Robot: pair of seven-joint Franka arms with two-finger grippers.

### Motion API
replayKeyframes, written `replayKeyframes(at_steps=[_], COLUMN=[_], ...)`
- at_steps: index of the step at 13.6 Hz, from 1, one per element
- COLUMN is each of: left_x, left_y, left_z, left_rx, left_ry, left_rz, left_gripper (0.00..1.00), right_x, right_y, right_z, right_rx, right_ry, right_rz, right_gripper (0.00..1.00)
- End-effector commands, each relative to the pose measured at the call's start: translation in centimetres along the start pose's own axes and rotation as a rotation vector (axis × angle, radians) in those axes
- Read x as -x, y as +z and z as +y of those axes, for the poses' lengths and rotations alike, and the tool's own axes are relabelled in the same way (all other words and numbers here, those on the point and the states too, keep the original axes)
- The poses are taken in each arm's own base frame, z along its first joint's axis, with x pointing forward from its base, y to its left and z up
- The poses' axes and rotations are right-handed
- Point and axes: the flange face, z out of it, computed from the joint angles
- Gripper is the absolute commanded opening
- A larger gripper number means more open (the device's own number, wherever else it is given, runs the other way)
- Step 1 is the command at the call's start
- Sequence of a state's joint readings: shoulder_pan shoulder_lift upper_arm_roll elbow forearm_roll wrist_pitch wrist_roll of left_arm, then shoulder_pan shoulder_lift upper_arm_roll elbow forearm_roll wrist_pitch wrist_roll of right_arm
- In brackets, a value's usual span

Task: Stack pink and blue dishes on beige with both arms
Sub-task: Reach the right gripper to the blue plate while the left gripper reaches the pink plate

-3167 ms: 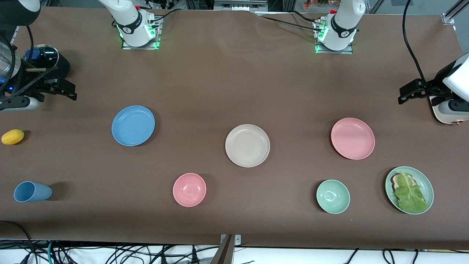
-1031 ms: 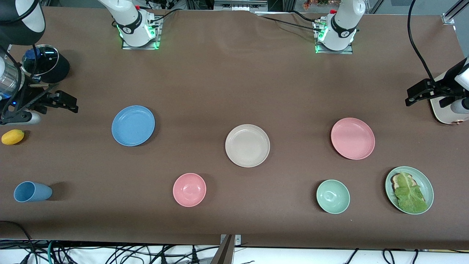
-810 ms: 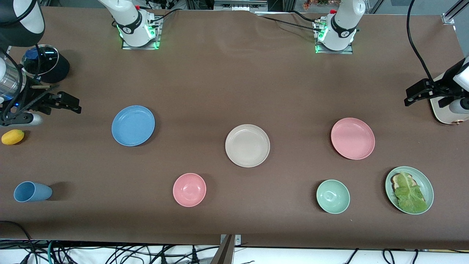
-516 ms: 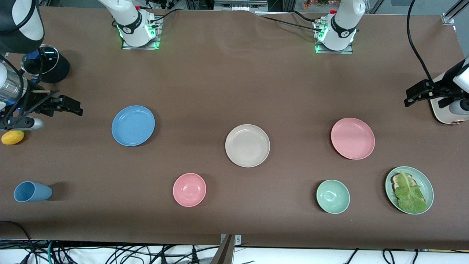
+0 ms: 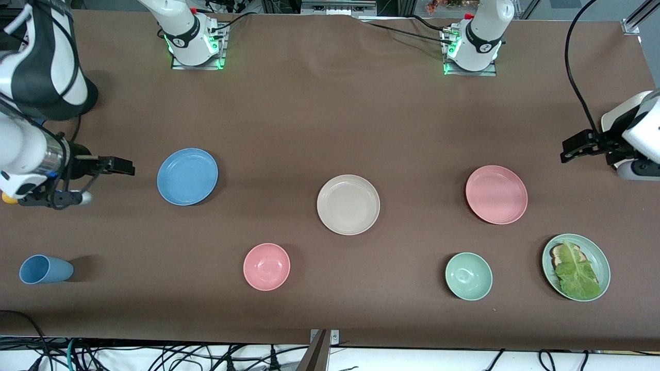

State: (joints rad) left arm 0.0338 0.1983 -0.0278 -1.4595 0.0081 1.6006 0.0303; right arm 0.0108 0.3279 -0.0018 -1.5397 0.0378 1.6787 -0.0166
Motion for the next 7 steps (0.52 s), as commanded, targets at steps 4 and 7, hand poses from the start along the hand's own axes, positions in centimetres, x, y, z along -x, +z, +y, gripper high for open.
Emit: replayKeyframes(at_steps=[4,7], left_x=[-2.6,-3.4], left_y=[4.9,7.9], left_z=[-3.6,-3.1], left_rx=[0.000,0.004], left_ry=[-0.042,-0.034], left_rz=[-0.070,-0.121], left_gripper=[1.00,1.00], right_x=[-0.2,-0.2], right_y=[-0.5,0.0], right_z=[0.8,1.3], right_rx=[-0.008,-0.010], right_ry=[0.002,0.007], right_rz=[-0.011,-0.023], right_gripper=[1.00,1.00])
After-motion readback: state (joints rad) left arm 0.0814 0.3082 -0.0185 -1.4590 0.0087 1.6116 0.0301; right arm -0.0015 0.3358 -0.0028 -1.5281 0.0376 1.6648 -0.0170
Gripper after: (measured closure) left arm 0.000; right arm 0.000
